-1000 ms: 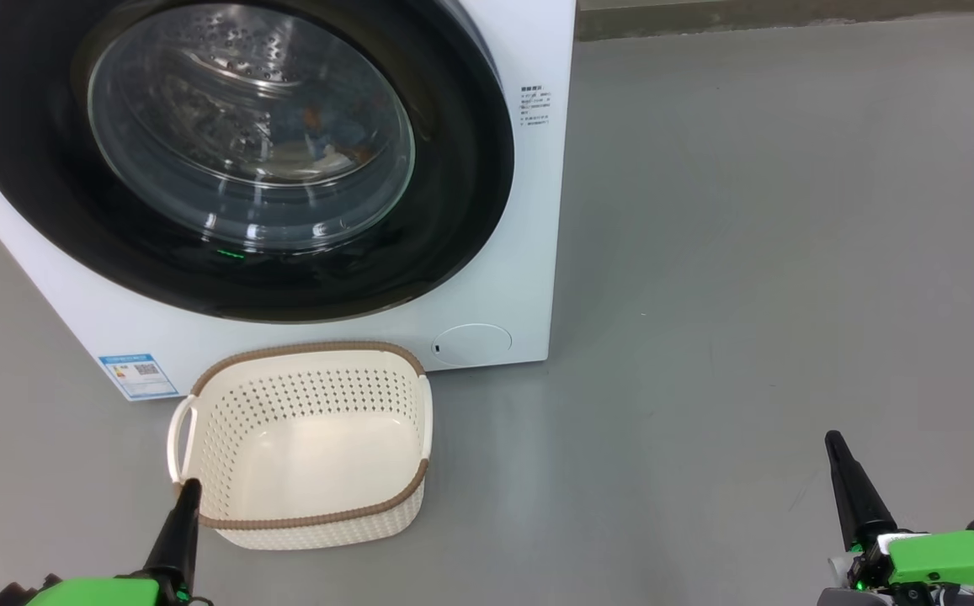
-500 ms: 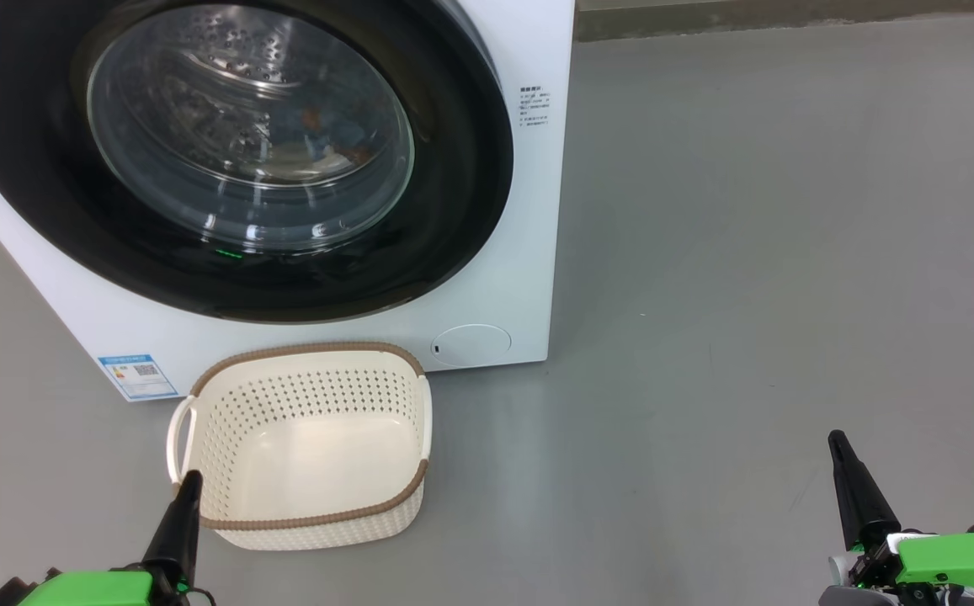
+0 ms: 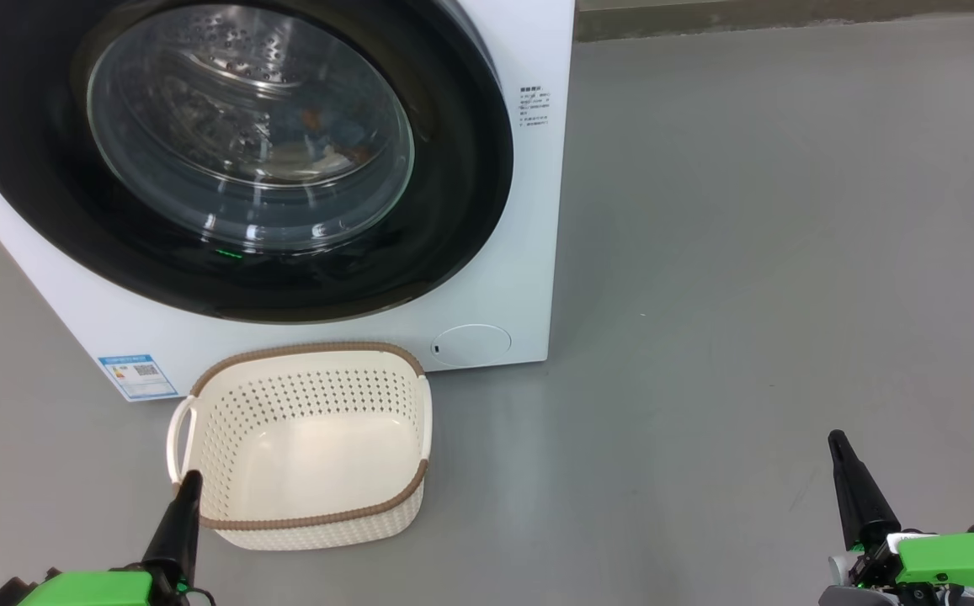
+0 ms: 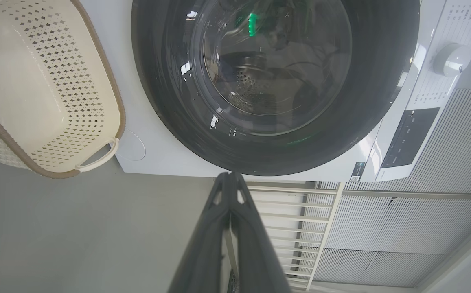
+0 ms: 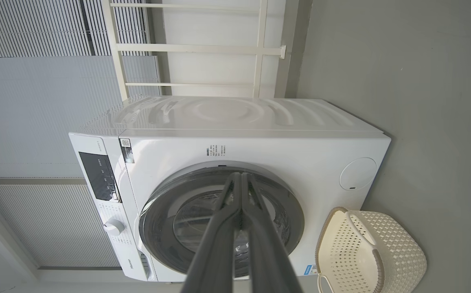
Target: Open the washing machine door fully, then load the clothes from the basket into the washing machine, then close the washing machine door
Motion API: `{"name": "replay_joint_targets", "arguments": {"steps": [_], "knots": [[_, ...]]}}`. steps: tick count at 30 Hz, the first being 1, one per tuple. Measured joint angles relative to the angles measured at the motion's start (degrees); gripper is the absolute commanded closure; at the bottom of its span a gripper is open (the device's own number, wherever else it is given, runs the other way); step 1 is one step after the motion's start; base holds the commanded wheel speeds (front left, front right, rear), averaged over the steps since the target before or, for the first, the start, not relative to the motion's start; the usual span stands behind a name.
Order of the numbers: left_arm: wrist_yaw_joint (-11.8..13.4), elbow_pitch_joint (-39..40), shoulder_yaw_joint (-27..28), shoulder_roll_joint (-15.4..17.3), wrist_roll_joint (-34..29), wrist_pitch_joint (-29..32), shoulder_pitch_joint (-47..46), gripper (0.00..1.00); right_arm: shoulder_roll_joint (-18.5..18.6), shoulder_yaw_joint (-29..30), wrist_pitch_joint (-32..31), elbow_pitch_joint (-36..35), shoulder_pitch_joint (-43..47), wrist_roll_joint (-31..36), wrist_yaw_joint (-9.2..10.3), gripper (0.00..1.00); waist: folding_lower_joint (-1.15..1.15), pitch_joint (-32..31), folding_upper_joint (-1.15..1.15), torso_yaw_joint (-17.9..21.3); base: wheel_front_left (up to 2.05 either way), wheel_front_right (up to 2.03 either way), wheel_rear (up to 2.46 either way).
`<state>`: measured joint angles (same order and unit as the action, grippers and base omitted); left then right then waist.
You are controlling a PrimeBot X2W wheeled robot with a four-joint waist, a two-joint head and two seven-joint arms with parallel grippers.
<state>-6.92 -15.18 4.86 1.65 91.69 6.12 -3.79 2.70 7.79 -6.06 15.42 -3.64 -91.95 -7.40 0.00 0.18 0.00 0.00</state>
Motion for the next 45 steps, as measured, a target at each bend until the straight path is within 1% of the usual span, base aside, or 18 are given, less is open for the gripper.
{"name": "replay_joint_targets", "arguments": {"steps": [45], "knots": [[0.0,0.0,0.0,0.0,0.0,0.0,0.0,1.00,0.0,0.0,0.0,0.0,-0.2,0.0,0.00,1.00,0.00,0.0,0.00,0.0,0.00,0.00,0.00]]}}
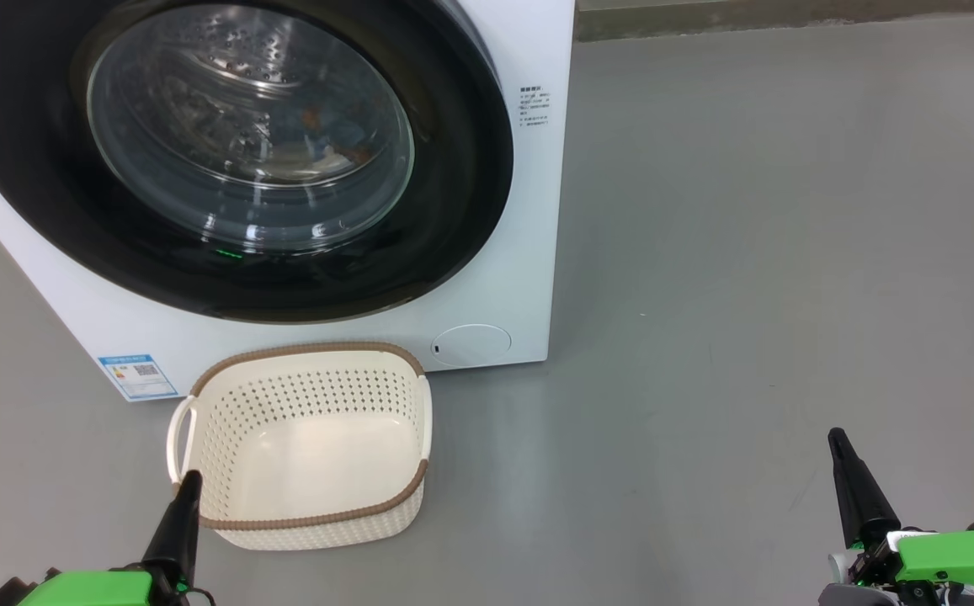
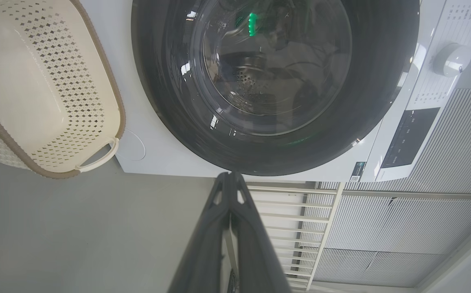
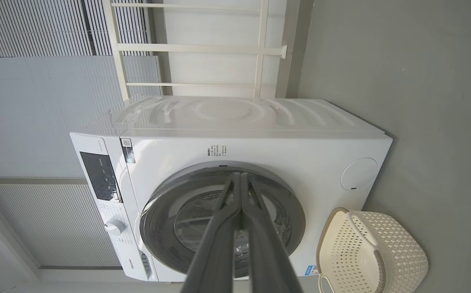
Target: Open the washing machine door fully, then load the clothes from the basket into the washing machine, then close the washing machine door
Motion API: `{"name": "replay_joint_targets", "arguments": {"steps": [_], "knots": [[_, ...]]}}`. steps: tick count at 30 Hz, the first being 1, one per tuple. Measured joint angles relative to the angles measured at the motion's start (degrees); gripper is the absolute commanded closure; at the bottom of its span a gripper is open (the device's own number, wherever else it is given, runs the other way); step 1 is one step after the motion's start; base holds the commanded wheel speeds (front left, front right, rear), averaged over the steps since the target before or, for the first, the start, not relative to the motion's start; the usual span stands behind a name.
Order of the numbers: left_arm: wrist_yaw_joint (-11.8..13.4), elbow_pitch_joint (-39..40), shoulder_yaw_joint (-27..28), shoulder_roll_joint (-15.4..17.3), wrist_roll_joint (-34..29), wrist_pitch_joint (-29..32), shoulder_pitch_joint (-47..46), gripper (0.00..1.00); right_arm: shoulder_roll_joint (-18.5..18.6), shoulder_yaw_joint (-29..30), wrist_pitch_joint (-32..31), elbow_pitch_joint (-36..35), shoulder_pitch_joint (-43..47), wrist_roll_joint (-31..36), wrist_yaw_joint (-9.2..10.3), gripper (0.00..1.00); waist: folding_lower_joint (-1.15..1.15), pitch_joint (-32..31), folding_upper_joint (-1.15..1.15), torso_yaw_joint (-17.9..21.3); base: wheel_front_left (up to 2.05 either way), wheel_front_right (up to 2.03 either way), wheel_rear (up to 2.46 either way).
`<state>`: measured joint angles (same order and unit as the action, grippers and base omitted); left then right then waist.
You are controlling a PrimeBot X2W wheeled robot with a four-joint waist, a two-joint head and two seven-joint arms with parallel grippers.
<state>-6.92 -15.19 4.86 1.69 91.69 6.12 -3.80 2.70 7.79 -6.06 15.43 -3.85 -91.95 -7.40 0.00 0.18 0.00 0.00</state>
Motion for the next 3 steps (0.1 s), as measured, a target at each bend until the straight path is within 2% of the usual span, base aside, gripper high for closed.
{"name": "replay_joint_targets", "arguments": {"steps": [3], "knots": [[0.0,0.0,0.0,0.0,0.0,0.0,0.0,1.00,0.0,0.0,0.0,0.0,0.0,0.0,0.00,1.00,0.00,0.0,0.00,0.0,0.00,0.00,0.00]]}}
